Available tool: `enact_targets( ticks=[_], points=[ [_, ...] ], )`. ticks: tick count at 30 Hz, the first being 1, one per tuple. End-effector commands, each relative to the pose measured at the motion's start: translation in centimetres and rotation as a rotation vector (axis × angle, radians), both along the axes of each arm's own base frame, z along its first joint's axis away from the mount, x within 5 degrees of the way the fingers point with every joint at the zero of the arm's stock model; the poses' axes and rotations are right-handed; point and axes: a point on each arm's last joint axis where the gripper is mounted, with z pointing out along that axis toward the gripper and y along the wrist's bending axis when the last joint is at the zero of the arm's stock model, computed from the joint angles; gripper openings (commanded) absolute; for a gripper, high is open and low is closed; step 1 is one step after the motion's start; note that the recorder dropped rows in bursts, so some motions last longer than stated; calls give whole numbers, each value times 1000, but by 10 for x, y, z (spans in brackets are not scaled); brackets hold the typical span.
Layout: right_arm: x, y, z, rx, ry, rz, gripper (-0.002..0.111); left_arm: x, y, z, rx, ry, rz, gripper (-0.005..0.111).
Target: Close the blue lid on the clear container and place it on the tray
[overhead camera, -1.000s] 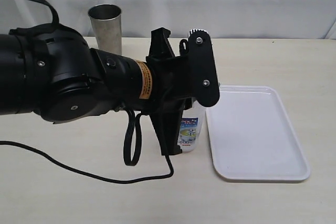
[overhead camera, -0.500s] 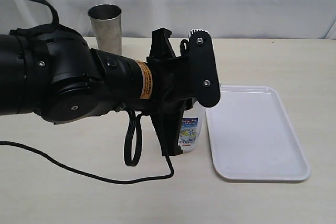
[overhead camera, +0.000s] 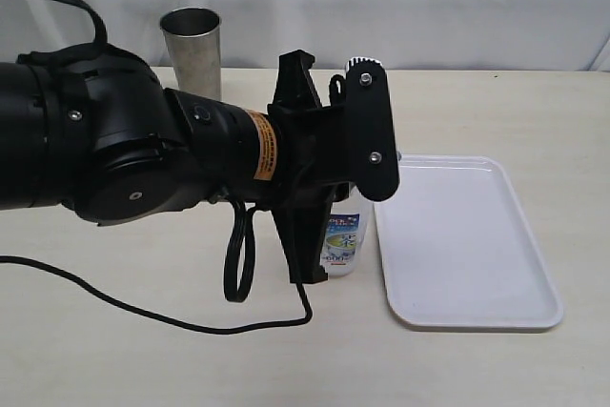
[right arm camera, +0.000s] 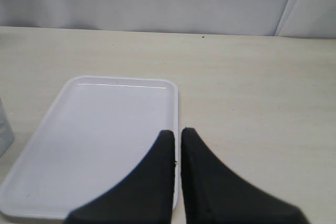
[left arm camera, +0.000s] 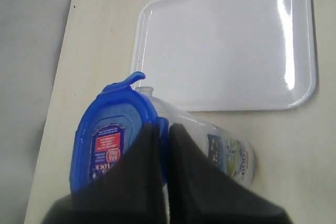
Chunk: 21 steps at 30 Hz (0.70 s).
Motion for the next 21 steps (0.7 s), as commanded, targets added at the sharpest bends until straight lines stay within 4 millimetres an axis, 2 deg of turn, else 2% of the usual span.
enact_targets(
  ticks=[1, 5, 21],
  points=[
    [0, 0, 0, -1, -8, -3, 5, -2, -1, -8, 32, 33, 6, 0],
    [0, 0, 0, -1, -8, -3, 5, -1, -3, -14, 37, 39, 3, 0],
    [0, 0, 0, -1, -8, -3, 5, 0, -5, -12, 16, 18, -10, 0]
  ],
)
